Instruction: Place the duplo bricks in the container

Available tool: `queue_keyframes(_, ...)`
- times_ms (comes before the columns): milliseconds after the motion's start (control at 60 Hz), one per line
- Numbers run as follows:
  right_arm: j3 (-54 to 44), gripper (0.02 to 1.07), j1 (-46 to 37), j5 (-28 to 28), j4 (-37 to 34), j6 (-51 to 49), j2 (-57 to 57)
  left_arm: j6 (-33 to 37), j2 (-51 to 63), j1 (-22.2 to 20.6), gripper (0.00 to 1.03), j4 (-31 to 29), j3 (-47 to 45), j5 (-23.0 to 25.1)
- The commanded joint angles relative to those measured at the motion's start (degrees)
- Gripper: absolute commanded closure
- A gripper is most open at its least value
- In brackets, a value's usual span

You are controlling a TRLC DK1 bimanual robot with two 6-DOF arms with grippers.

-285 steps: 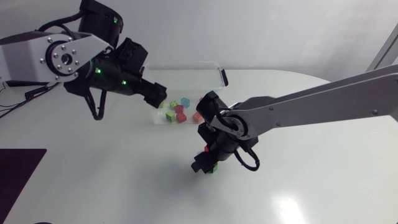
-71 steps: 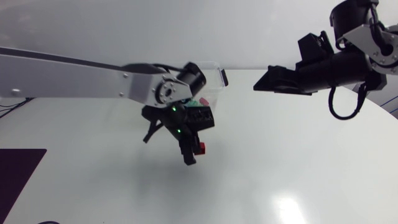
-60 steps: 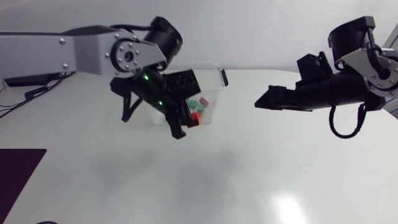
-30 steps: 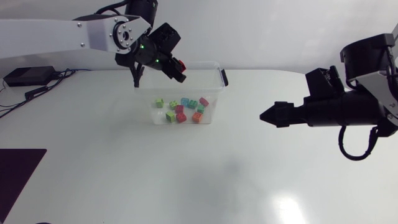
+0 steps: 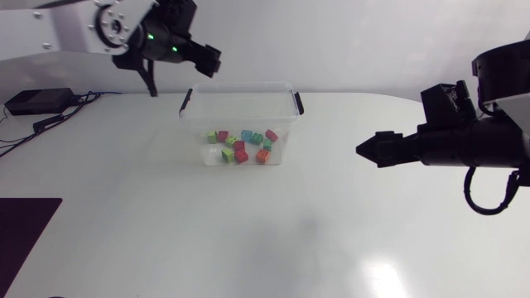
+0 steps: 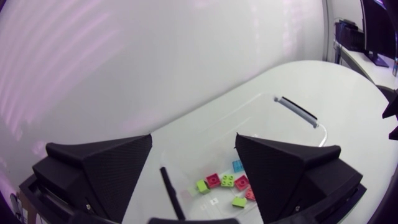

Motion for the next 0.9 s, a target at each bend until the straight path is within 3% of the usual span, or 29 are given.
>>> queue_keyframes(0,-0.75,0.10,0.38,2.72,0.12,-1.26,-1.75,-1.32,-7.60,2.66,0.04,1.40,-5.10,-1.09)
queue_keyframes(333,-0.39,0.08,1.26,10.98,0.56,-3.01,-7.29,1.31,-29.84,11.54,0.04,9.22,-24.79,-2.85)
queue_keyframes(883,-6.11,0.08,-2.78,15.64,0.99,-7.32,-19.33,3.51,-60.78,21.56,0.04,15.99,-51.07,-2.94)
